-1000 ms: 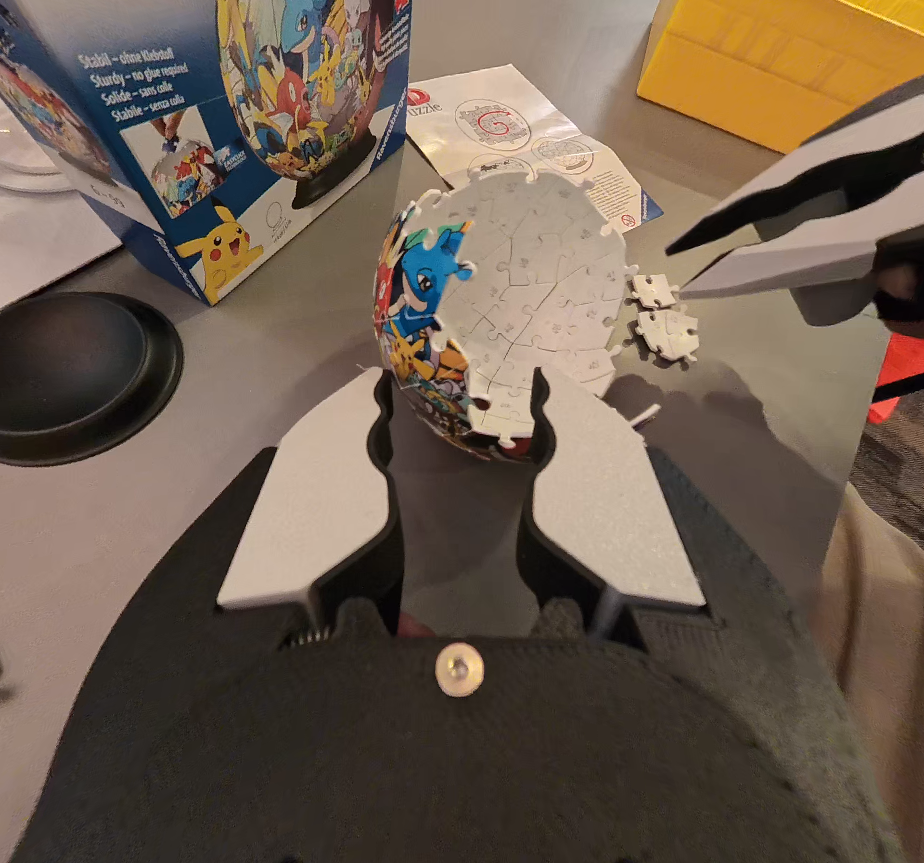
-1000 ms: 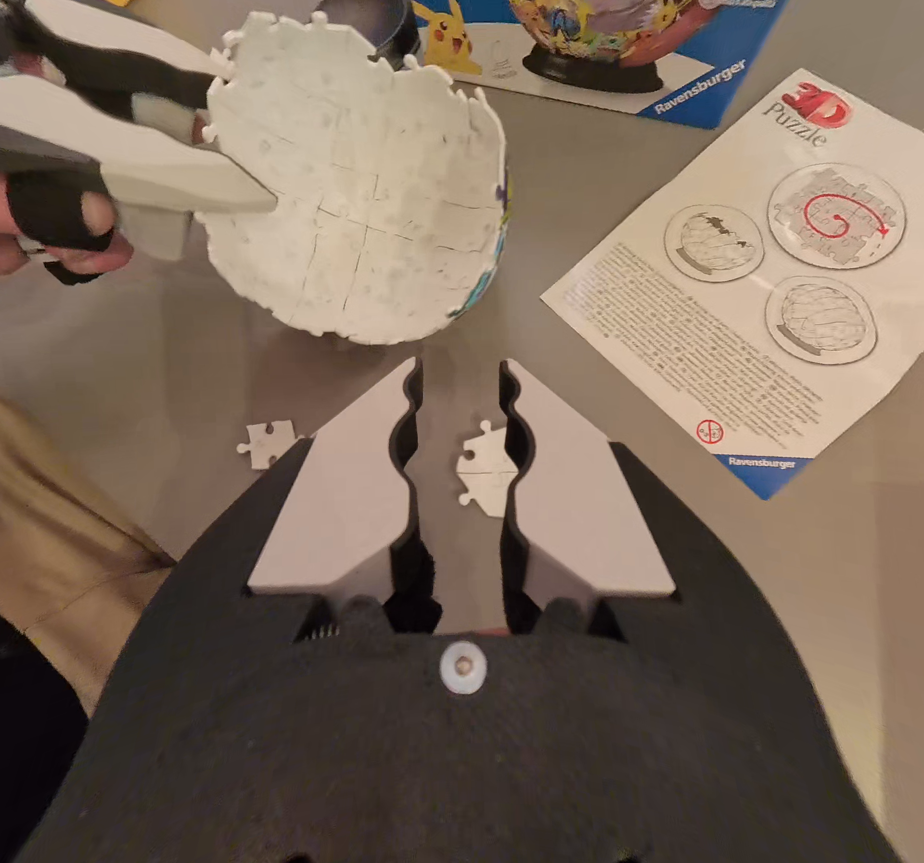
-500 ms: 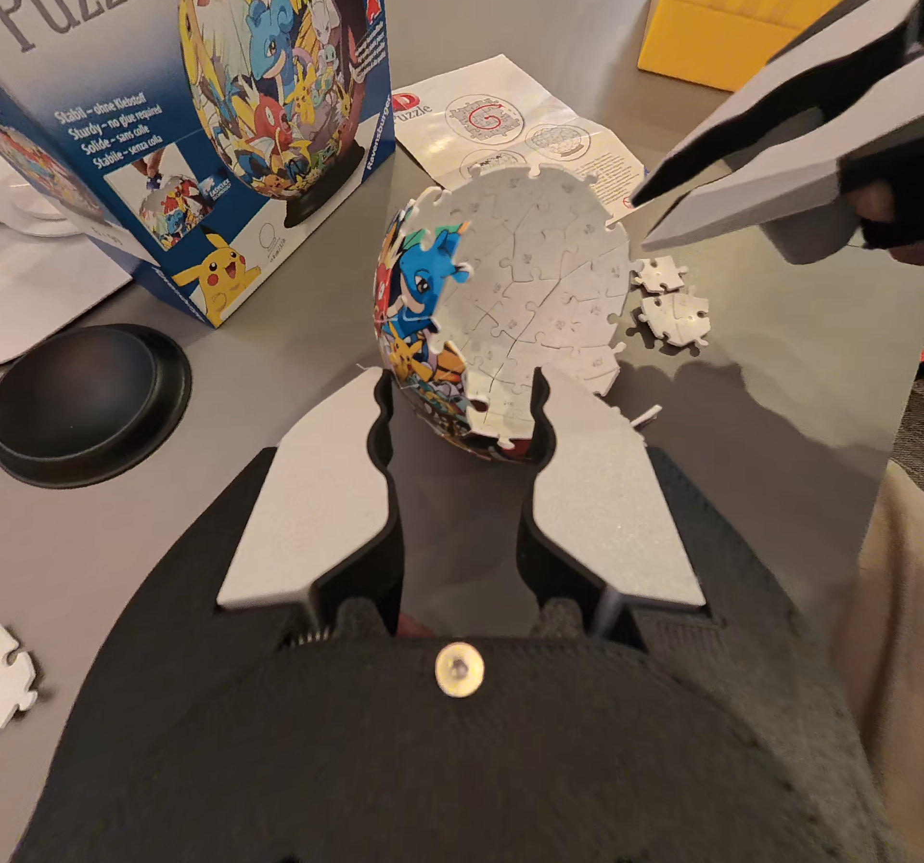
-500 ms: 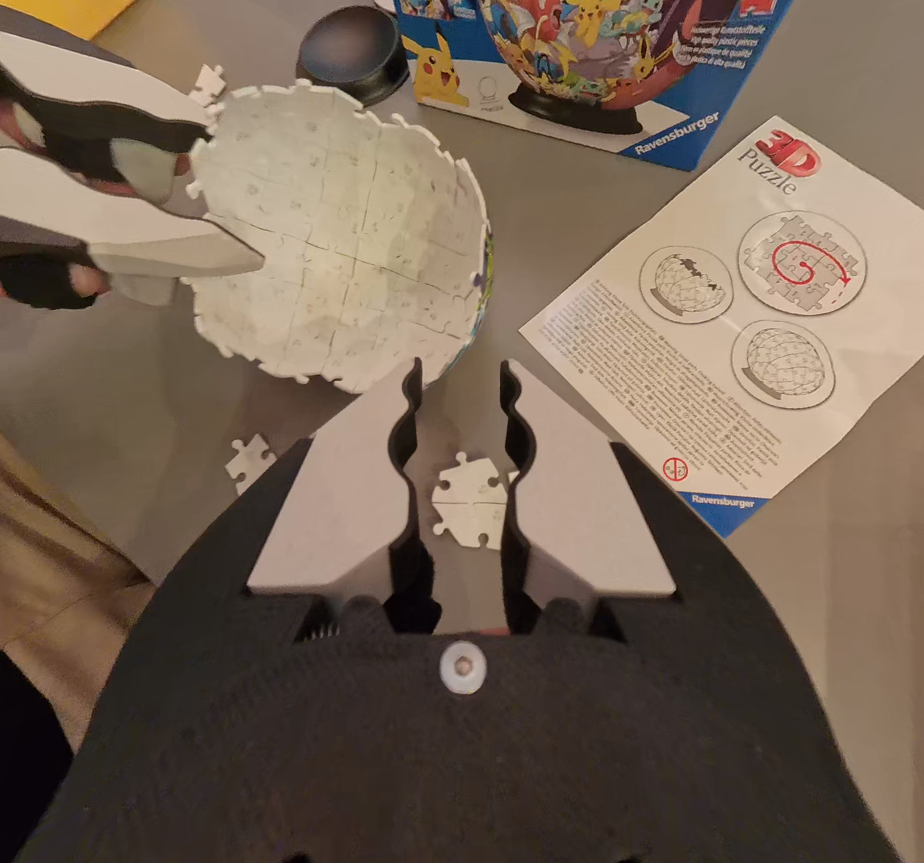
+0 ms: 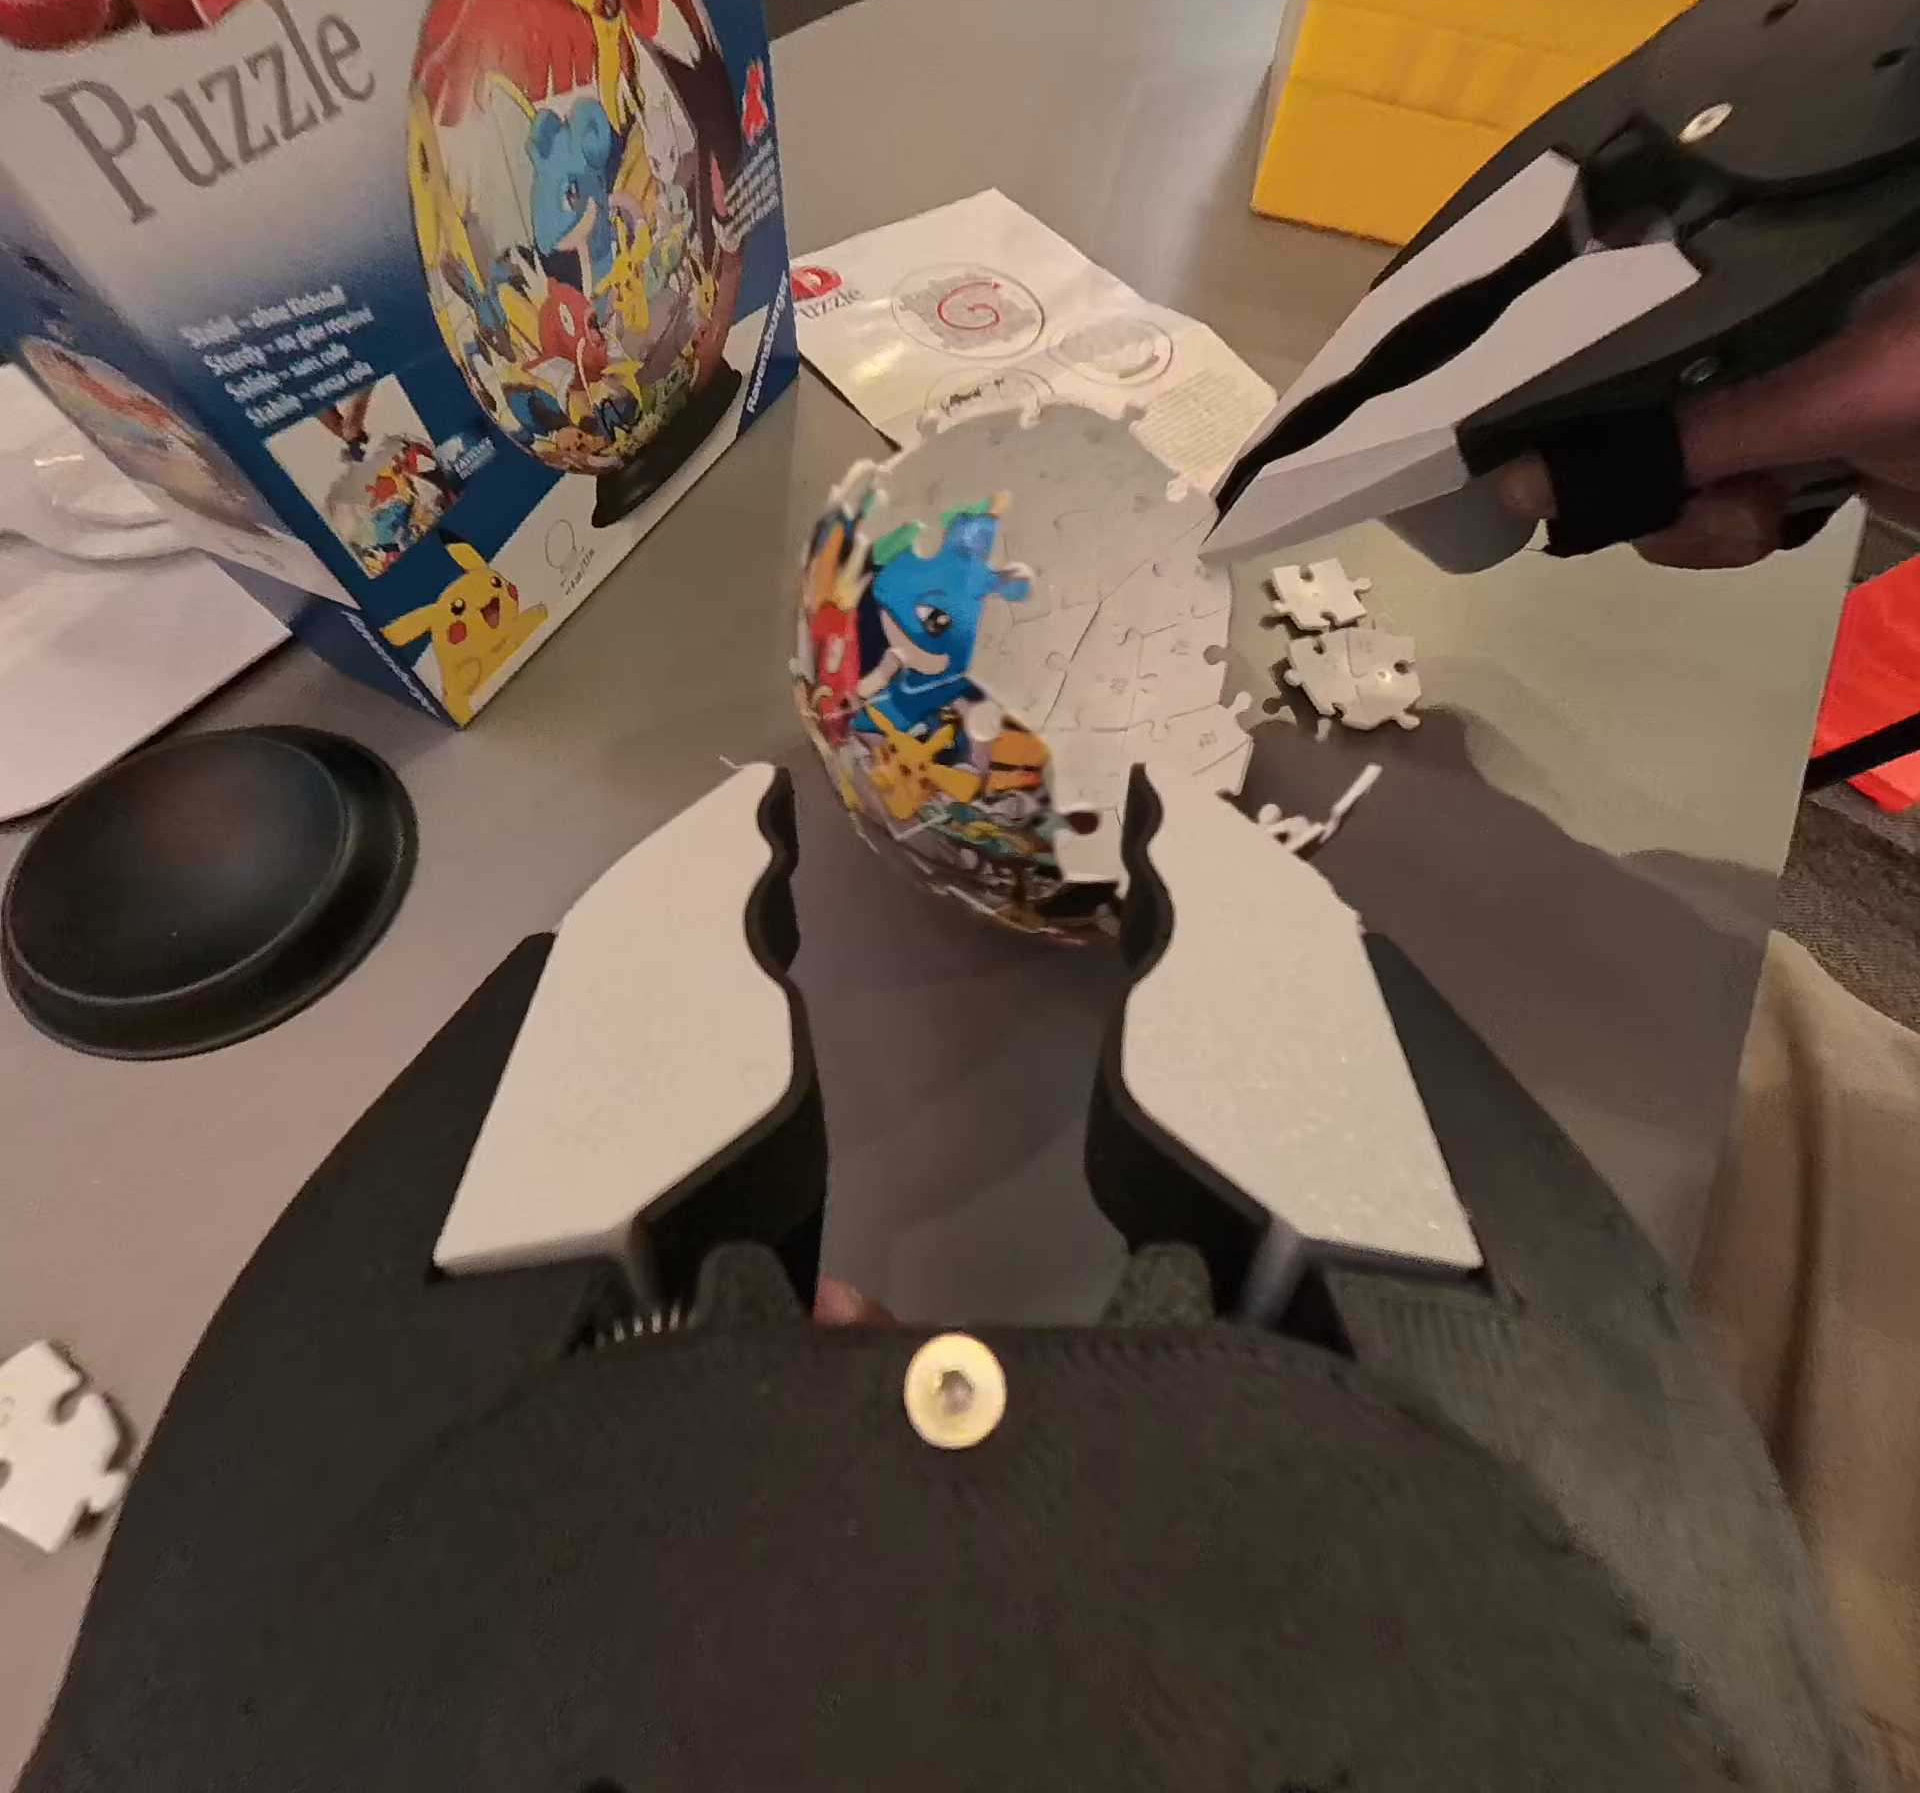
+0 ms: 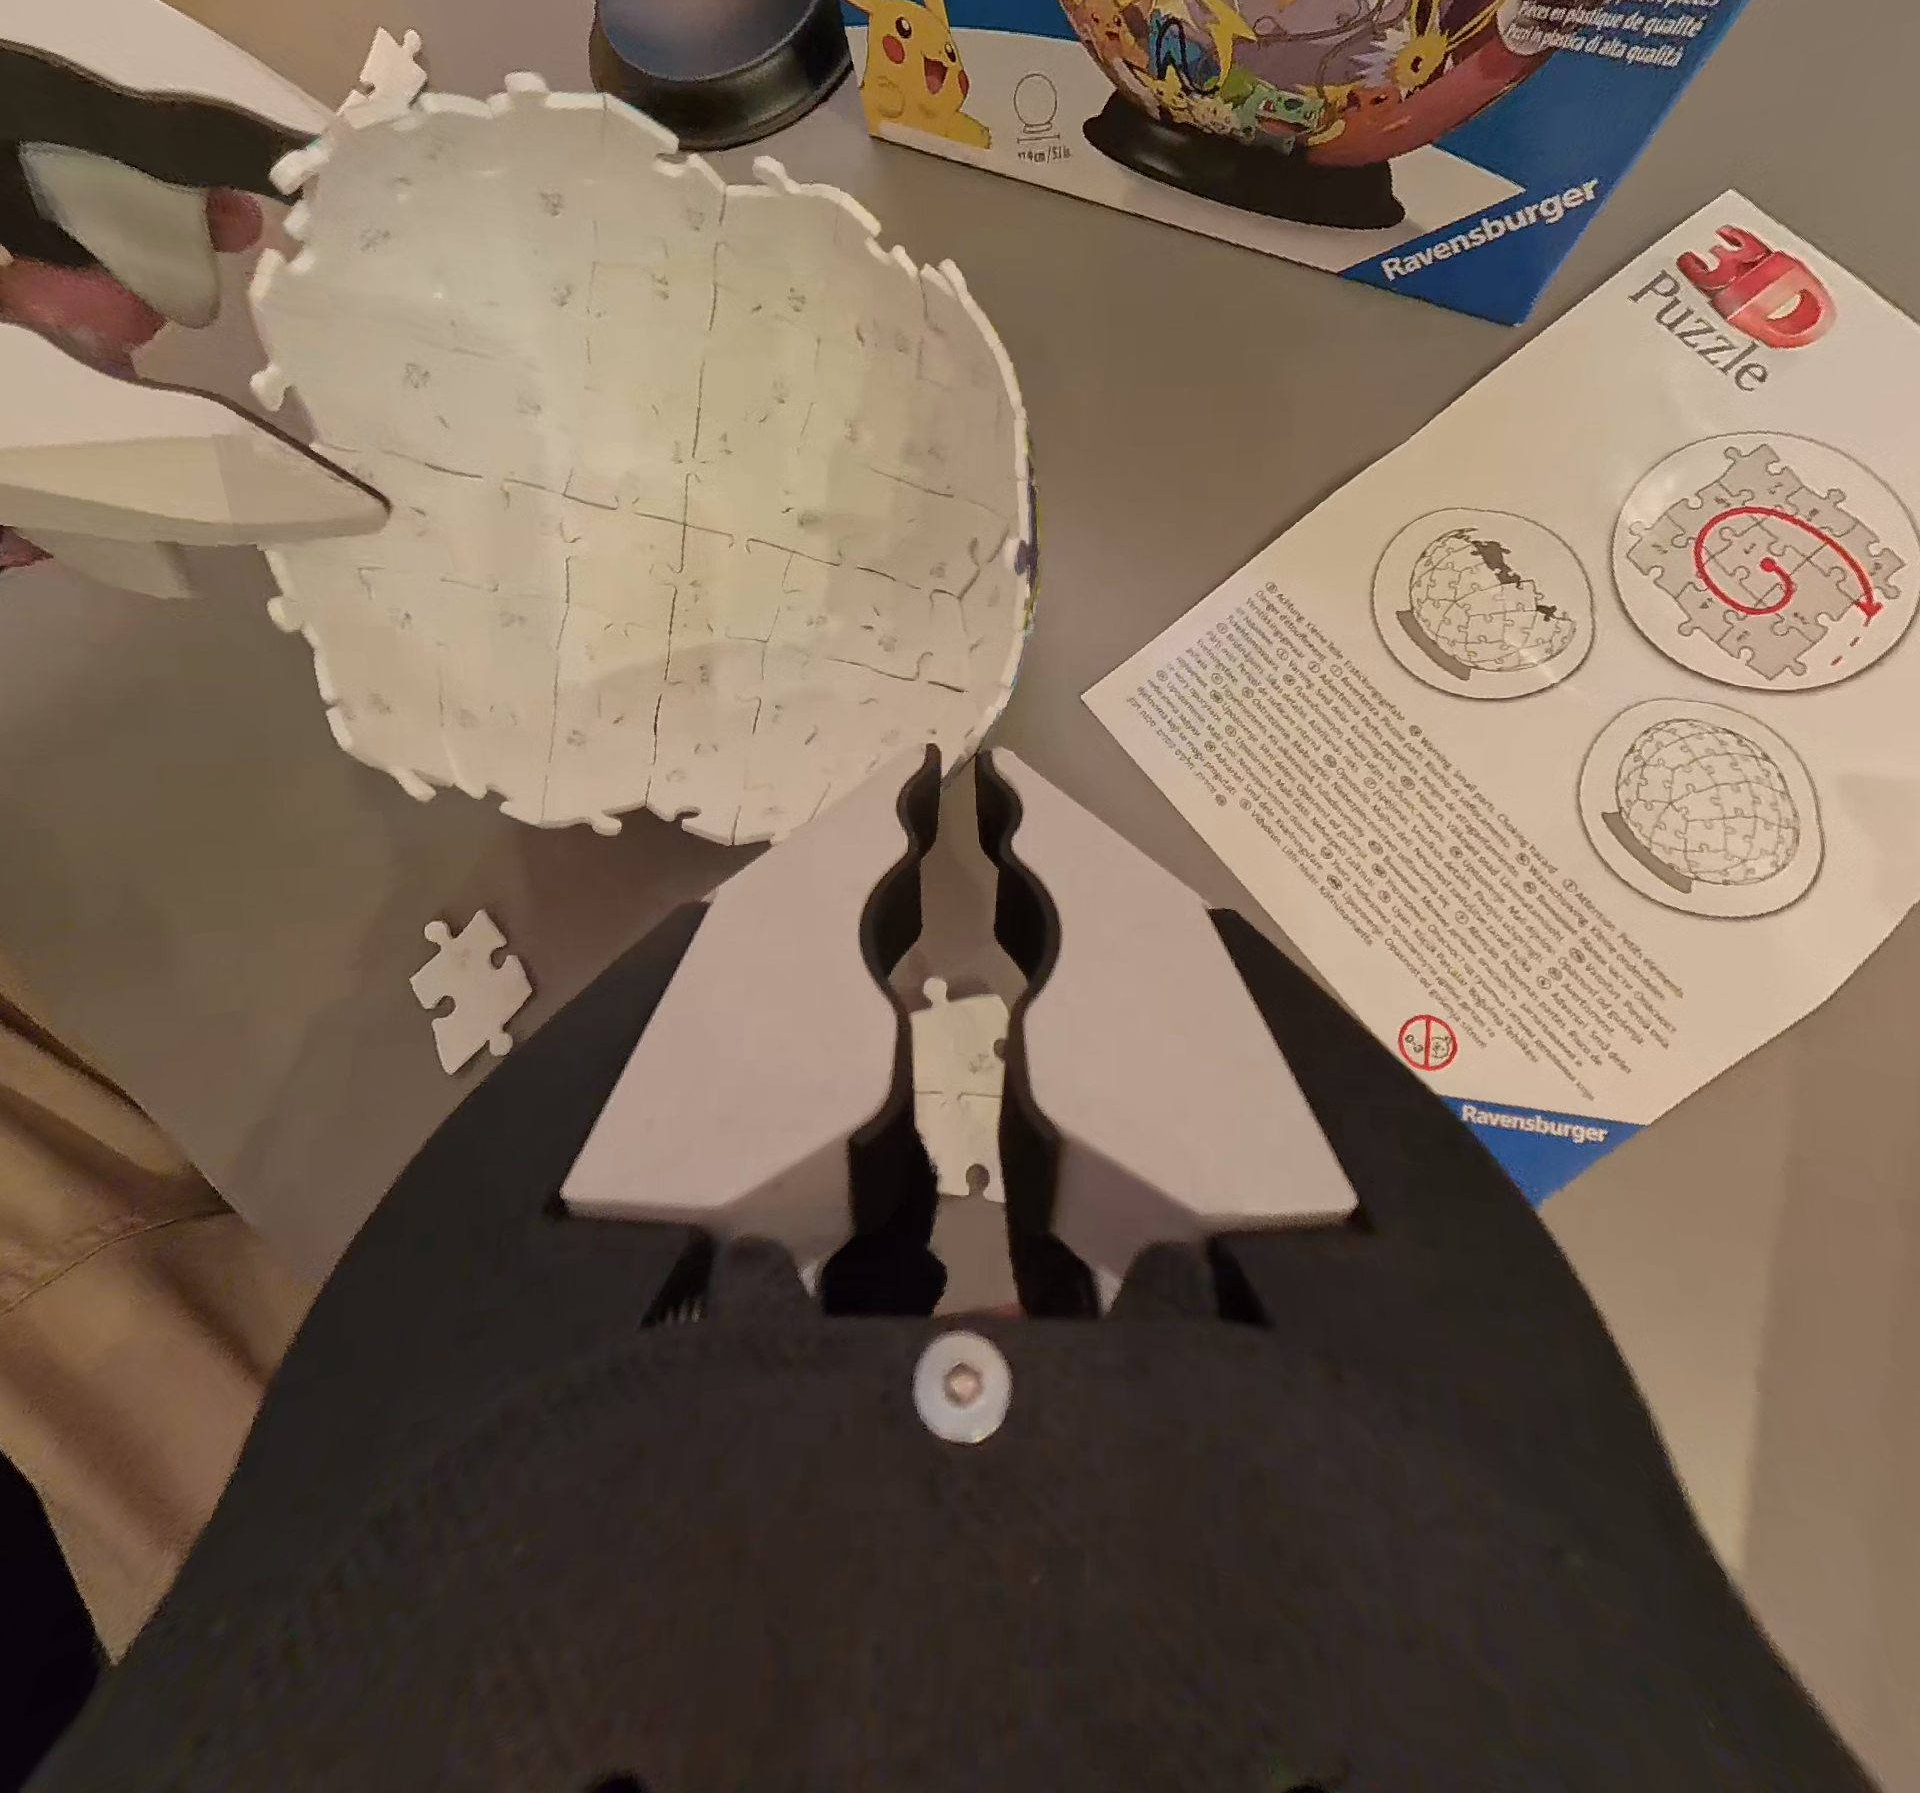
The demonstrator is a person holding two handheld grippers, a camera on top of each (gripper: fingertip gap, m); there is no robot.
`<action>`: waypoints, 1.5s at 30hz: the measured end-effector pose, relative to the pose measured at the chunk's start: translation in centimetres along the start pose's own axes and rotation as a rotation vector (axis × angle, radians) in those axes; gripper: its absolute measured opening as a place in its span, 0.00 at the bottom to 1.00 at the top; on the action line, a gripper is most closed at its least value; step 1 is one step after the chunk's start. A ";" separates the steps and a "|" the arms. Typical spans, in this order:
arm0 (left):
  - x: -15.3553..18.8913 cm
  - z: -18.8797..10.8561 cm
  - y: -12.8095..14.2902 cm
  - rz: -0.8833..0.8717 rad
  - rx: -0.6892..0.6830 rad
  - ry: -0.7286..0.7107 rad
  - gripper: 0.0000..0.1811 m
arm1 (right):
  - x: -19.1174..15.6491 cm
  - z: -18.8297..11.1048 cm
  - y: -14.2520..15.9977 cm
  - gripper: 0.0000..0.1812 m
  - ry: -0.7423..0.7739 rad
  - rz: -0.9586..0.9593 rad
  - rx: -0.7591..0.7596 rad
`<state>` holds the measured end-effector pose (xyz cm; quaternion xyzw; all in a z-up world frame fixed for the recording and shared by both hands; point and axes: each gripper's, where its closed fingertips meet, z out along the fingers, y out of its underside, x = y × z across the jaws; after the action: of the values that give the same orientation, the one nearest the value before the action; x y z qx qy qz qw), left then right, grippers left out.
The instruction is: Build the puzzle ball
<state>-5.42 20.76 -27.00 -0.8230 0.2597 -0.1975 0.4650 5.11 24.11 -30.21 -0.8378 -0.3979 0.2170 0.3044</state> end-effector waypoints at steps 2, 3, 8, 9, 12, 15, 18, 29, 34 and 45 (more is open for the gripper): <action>-0.2 -0.6 -0.7 -0.028 0.042 0.032 0.35 | 0.3 0.3 0.2 0.03 -0.005 0.009 -0.017; -0.3 -0.9 -1.0 -0.047 0.059 0.054 0.36 | 0.4 0.5 0.3 0.03 -0.008 0.012 -0.021; -0.9 -2.2 -2.5 -0.111 0.154 0.148 0.41 | 0.1 1.2 0.6 0.03 -0.043 0.026 -0.026; -0.9 -2.3 -2.7 -0.124 0.170 0.172 0.41 | 0.2 1.3 0.6 0.03 -0.045 0.027 -0.027; -0.3 -2.5 -2.7 -0.116 0.175 0.242 0.44 | -0.1 1.7 0.5 0.03 -0.073 0.041 -0.020; 0.5 -2.1 -2.3 -0.059 0.161 0.268 0.47 | -0.4 2.2 0.4 0.03 -0.082 0.031 -0.027; 0.6 -1.7 -1.7 0.012 0.140 0.251 0.52 | -1.0 2.6 0.4 0.03 -0.108 0.026 -0.030; 0.6 -1.4 -1.2 0.112 0.138 0.289 0.59 | -2.7 4.4 -0.1 0.03 -0.210 0.018 -0.035; 0.6 -1.5 -1.3 0.133 0.140 0.304 0.59 | -3.4 4.8 -0.3 0.04 -0.241 0.002 -0.036; 1.1 -1.2 -1.2 0.215 0.100 0.336 0.59 | -4.4 5.4 -0.3 0.04 -0.302 -0.008 -0.043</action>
<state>-4.94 19.87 -25.30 -0.7220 0.4099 -0.2939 0.4736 -0.94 22.53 -33.37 -0.8005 -0.4470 0.3308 0.2238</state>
